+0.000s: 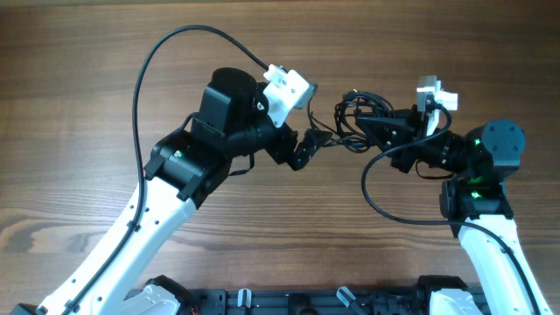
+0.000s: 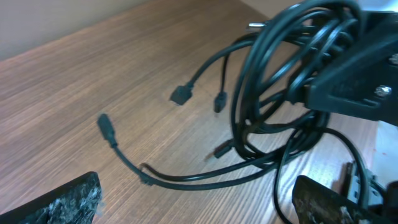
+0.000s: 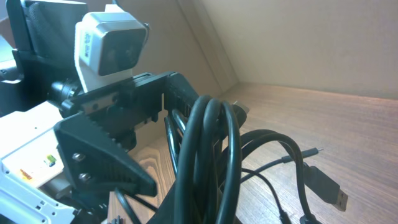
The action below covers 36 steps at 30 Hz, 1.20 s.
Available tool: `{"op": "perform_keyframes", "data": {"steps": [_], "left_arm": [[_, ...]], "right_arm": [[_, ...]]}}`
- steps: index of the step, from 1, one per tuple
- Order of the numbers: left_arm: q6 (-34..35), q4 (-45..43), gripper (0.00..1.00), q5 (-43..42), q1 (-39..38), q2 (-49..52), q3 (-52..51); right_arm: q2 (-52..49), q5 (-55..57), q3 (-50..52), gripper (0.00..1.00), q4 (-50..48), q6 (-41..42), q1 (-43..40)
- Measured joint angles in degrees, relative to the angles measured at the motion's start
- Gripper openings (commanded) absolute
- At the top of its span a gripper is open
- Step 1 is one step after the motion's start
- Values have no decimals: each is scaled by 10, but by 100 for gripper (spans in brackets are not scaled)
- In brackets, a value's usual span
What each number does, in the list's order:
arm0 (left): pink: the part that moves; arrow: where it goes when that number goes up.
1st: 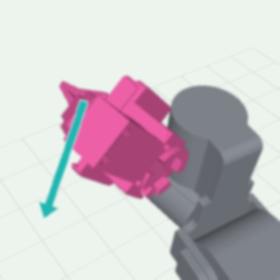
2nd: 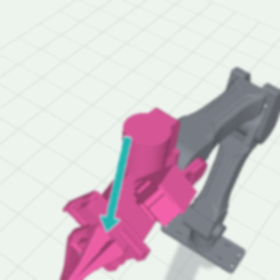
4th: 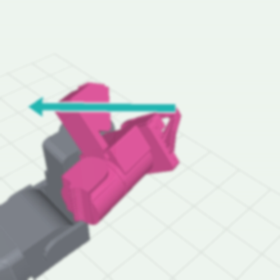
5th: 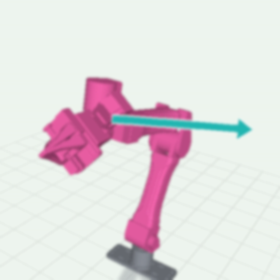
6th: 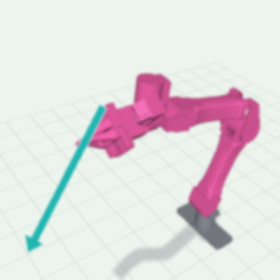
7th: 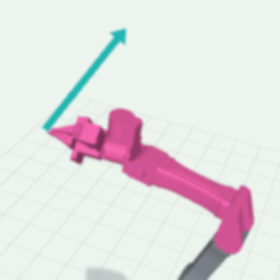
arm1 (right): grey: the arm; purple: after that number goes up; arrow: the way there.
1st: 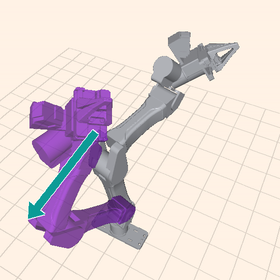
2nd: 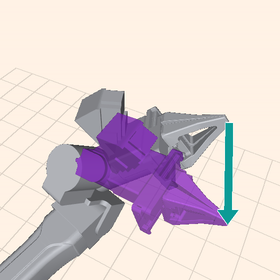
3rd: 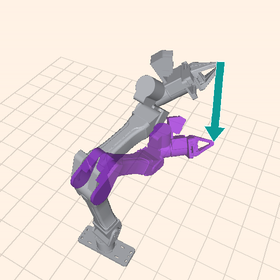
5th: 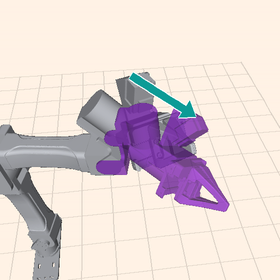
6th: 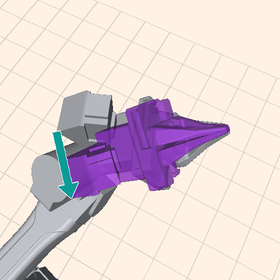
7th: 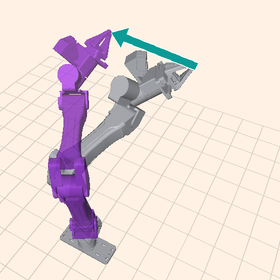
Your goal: Untangle cables
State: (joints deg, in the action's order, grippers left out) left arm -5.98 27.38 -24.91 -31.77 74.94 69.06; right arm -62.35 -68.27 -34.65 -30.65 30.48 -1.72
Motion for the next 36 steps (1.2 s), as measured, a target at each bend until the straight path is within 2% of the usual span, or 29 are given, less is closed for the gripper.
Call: {"op": "perform_keyframes", "data": {"steps": [6, 8, 15, 21, 22, 25, 26, 29, 31, 32, 36], "left_arm": [[-7, -2, 98, -20, 0, 0, 0], [-20, -2, 100, -27, 0, -1, 0], [-116, 9, 100, -168, 0, -6, 0], [-136, 9, 100, -187, 0, -6, 0], [-137, 7, 96, -184, 0, -6, 0], [-144, 0, 74, -182, 0, -3, 0], [-142, -2, 54, -182, 0, -1, 0], [-148, -13, 28, -180, 0, 9, 0], [-146, -19, 18, -179, 0, 10, 0], [-145, -19, 4, -179, 0, 10, 0], [-145, -27, 4, -175, 0, 10, 0]], "right_arm": [[0, 6, 0, 5, 2, 4, 0], [0, 9, 0, 5, 6, 4, 0], [0, 12, 0, 4, 8, 4, 0], [0, 1, 0, 4, -10, 6, 0], [0, -4, 0, 4, -16, 7, 0], [0, -19, 0, 4, -26, 8, 0], [0, -21, 0, 4, -26, 8, 0], [0, -25, 0, 4, -26, 8, 0], [0, -26, 0, 4, -27, 8, 0], [0, -26, 0, 4, -27, 8, 0], [0, -27, 0, 4, -27, 8, 0]]}}
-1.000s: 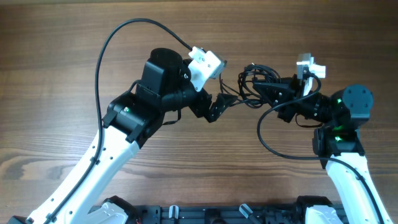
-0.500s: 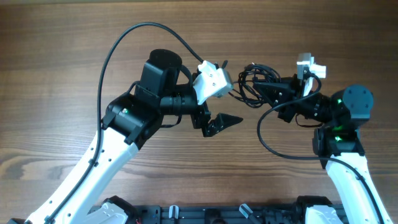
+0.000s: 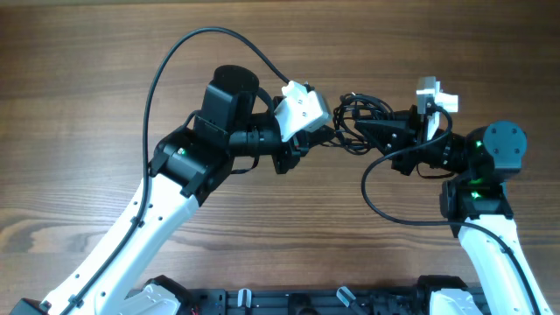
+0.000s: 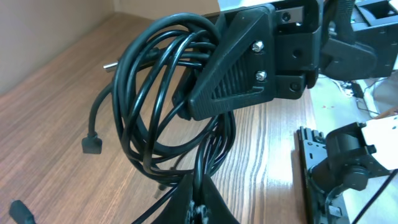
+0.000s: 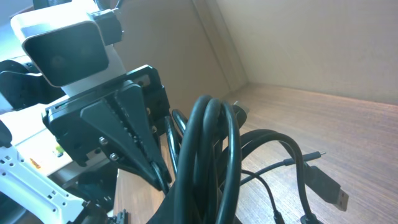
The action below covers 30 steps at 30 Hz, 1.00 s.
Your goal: Untangle cables
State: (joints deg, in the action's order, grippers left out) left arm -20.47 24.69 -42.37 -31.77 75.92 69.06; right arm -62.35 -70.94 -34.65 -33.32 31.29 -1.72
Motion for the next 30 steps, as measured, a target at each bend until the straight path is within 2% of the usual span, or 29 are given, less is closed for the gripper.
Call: {"op": "perform_keyframes", "data": {"steps": [3, 5, 6, 11, 15, 19, 23, 30], "left_arm": [[25, -8, 4, 45, 0, 0, 0], [71, -18, 4, 110, 0, 0, 0], [113, -20, 4, 167, -1, 0, 0], [241, -20, 4, 295, -12, 0, 0], [330, -19, 4, 324, -13, 0, 0], [452, -17, 4, 337, -13, 0, 0], [652, -16, 4, 349, -13, 0, 0], [898, -18, 4, 359, -13, 0, 0]], "right_arm": [[0, 0, 0, 4, 0, 0, 0], [0, 0, 0, 4, 0, 0, 0], [0, 1, 0, 4, 0, 0, 0], [0, 1, 0, 4, 0, 0, 1], [0, 3, 0, 4, 0, 0, 2], [0, 3, 0, 4, 0, 0, 2], [0, 3, 0, 4, 0, 0, 2], [0, 3, 0, 4, 0, 0, 2]]}}
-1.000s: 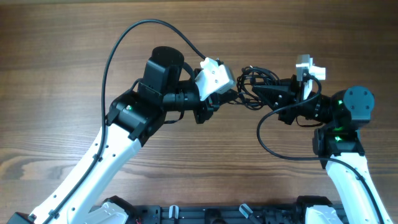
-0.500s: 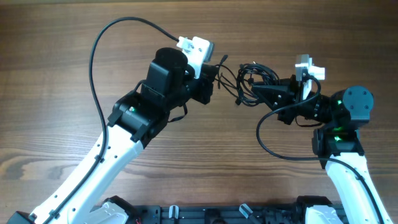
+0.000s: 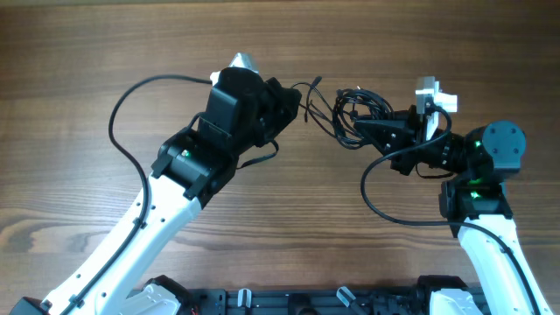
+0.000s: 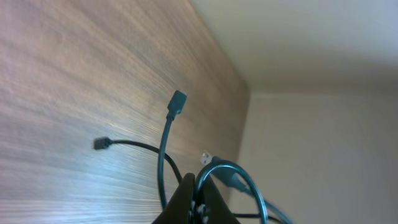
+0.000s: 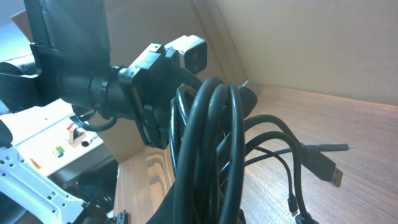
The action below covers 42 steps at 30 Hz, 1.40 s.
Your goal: Untangle cables
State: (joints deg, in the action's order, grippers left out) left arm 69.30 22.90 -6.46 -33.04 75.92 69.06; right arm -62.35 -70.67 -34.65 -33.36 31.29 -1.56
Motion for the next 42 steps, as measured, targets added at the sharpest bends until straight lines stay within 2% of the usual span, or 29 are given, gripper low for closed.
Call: {"op": "perform_keyframes", "data": {"steps": [4, 7, 8, 9, 12, 15, 17, 20, 23, 26, 30, 32, 37, 40, 42], "left_arm": [[143, -16, 4, 2, 0, 0, 0], [213, -37, 4, 2, 0, 0, -1], [227, -42, 9, 2, 0, 0, -1], [241, -45, 30, 2, 0, 0, -1], [238, -48, 49, 21, 10, 0, -1], [193, -38, 61, 28, 13, 0, -1], [153, -21, 77, 37, 13, 0, -1], [85, -10, 91, 57, 13, 0, -1], [-24, -34, 100, 78, 13, 0, -1], [-139, -76, 100, 93, 13, -1, -1], [-283, -86, 100, 82, 13, -17, -1], [-363, -77, 100, 44, 13, -21, -1], [-652, 21, 100, -190, 13, -22, -2], [-744, 18, 100, -196, 13, -22, -2], [-769, 14, 100, -176, 13, -22, -2]], "right_arm": [[0, 0, 0, 4, 0, 0, 0], [0, 0, 0, 4, -2, 0, 0], [0, 0, 0, 4, -2, 0, 0], [0, 0, 0, 4, -2, 0, 0], [0, -2, 0, 4, -1, 0, -1], [0, -2, 0, 4, -1, 0, -1], [0, -2, 0, 4, -1, 0, -1], [0, -3, 0, 4, -1, 0, -1], [0, -3, 0, 5, -1, 0, -1], [0, -3, 0, 5, -1, 0, -1], [0, -3, 0, 5, -1, 0, -1], [0, -3, 0, 5, -1, 0, -1], [0, -3, 0, 5, -1, 0, -1], [0, -3, 0, 5, 0, 0, -1], [0, -3, 0, 5, 0, 0, -1]]}}
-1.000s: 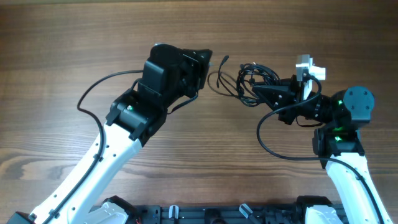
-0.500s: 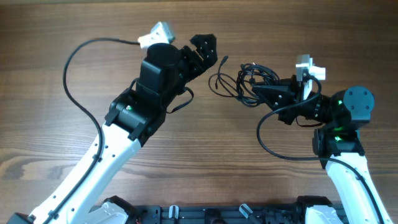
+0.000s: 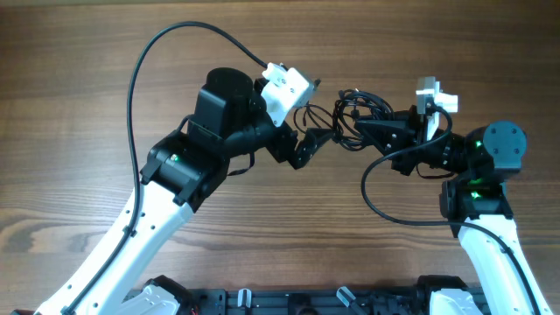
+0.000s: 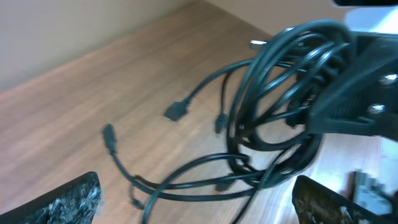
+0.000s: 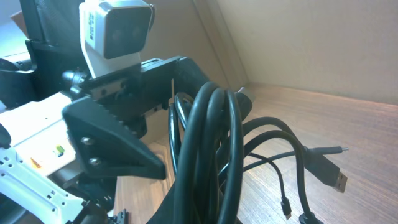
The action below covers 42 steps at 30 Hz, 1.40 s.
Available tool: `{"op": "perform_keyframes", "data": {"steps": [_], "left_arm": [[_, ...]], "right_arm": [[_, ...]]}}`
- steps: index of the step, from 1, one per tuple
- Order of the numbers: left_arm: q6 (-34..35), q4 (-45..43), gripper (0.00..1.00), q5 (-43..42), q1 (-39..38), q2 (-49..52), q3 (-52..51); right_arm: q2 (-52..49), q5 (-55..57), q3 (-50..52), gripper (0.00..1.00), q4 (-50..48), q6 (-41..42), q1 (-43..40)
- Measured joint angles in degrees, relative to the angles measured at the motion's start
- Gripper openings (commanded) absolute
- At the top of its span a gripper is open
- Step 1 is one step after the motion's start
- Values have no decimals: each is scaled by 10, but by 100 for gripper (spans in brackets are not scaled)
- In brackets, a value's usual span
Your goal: Untangle cables
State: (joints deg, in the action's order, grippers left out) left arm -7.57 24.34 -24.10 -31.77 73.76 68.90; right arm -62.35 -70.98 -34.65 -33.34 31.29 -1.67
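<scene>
A tangled bundle of black cables (image 3: 356, 112) hangs off the table, with my right gripper (image 3: 372, 131) shut on its coils. In the right wrist view the coils (image 5: 211, 137) rise from between the fingers of the right gripper (image 5: 199, 208), and a USB plug (image 5: 334, 179) trails to the right. My left gripper (image 3: 304, 147) stands open just left of the bundle. From the left wrist, the left gripper (image 4: 193, 205) has its fingers wide apart. Loose strands of the bundle (image 4: 280, 87) pass below it, and a connector (image 4: 176, 111) lies on the wood.
The wooden table (image 3: 87, 175) fills the overhead view. My left arm's own black lead (image 3: 140, 74) arcs high over the left half. A black rail (image 3: 297, 302) runs along the near edge. The white left wrist camera (image 3: 287, 87) sits close to the bundle.
My left gripper was shut on a cable strand up and to the left of the bundle. It is now open, lower, beside the bundle, and the strand is let go.
My left gripper stood open beside the bundle held by the right gripper. Then it was shut in among the bundle's strands. Then it was up and to the left with a strand in it. Now it is open at the bundle again; the right gripper kept its hold.
</scene>
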Motion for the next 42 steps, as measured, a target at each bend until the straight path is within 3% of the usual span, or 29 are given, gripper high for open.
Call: {"op": "perform_keyframes", "data": {"steps": [3, 11, 15, 19, 22, 32, 34, 36, 38, 42], "left_arm": [[-46, -2, 100, 26, 0, 0, 0], [-323, -3, 100, 33, 0, 8, 0], [-386, -4, 99, 10, 0, 17, 0], [-404, -21, 93, -23, 0, 17, 0], [-410, -29, 78, -33, 0, 17, 0], [-414, -16, 74, -41, -35, 22, 0], [-414, -14, 66, -41, -34, 34, 0], [-415, -13, 42, -41, -34, 44, 0], [-417, -12, 26, -42, -34, 46, 0], [-416, -12, 23, -43, -34, 46, 0]], "right_arm": [[0, 0, 0, 4, 0, 0, 0], [0, -4, 0, 4, 0, 0, 0], [0, -6, 0, 4, 0, 0, 0], [0, -6, 0, 4, 0, 0, 0], [0, -6, 0, 4, 0, 0, 0], [0, -11, 0, 4, 0, 0, 0], [0, -12, 0, 4, 0, 0, 0], [0, -13, 0, 4, 0, 0, 0], [0, -13, 0, 4, 0, -1, 0], [0, -14, 0, 4, 0, -3, 0]]}}
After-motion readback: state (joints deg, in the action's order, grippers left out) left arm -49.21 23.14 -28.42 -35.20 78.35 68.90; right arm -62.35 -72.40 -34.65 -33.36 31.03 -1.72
